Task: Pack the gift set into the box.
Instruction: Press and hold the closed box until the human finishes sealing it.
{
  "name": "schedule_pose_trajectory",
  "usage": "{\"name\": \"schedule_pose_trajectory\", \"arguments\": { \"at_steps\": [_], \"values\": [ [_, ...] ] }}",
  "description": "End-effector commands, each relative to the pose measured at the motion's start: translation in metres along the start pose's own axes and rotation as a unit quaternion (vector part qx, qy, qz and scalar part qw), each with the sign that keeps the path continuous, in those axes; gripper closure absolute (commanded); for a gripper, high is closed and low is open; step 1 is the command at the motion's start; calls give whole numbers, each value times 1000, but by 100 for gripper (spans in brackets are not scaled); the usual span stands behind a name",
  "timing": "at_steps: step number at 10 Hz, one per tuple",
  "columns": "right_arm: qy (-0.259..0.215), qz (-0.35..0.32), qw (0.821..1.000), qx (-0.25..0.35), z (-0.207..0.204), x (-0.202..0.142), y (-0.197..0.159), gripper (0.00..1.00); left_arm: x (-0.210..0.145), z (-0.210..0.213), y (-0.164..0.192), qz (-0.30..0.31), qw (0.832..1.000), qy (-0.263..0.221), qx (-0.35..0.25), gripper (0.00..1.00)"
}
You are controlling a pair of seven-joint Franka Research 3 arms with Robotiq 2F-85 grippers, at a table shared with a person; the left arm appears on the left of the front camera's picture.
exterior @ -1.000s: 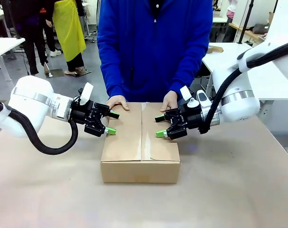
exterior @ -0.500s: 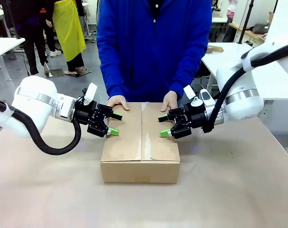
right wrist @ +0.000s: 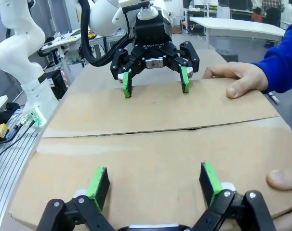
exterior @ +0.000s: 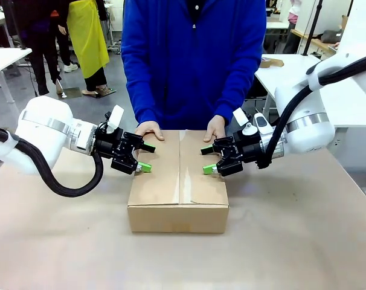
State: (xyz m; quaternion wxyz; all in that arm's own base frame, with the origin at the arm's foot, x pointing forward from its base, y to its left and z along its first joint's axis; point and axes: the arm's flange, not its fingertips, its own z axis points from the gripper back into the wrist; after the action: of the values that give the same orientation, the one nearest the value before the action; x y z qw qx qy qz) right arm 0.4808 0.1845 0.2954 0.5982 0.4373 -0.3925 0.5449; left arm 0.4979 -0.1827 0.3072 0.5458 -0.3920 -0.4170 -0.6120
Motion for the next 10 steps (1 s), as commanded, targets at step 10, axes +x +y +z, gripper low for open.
{"name": "schedule_pose_trajectory", "arguments": {
  "at_steps": [10],
  "values": [
    [4,-2,1000,-4,-3,-1,0,0,-1,1,0,-5,1000,-2,0,0]
  ]
}}
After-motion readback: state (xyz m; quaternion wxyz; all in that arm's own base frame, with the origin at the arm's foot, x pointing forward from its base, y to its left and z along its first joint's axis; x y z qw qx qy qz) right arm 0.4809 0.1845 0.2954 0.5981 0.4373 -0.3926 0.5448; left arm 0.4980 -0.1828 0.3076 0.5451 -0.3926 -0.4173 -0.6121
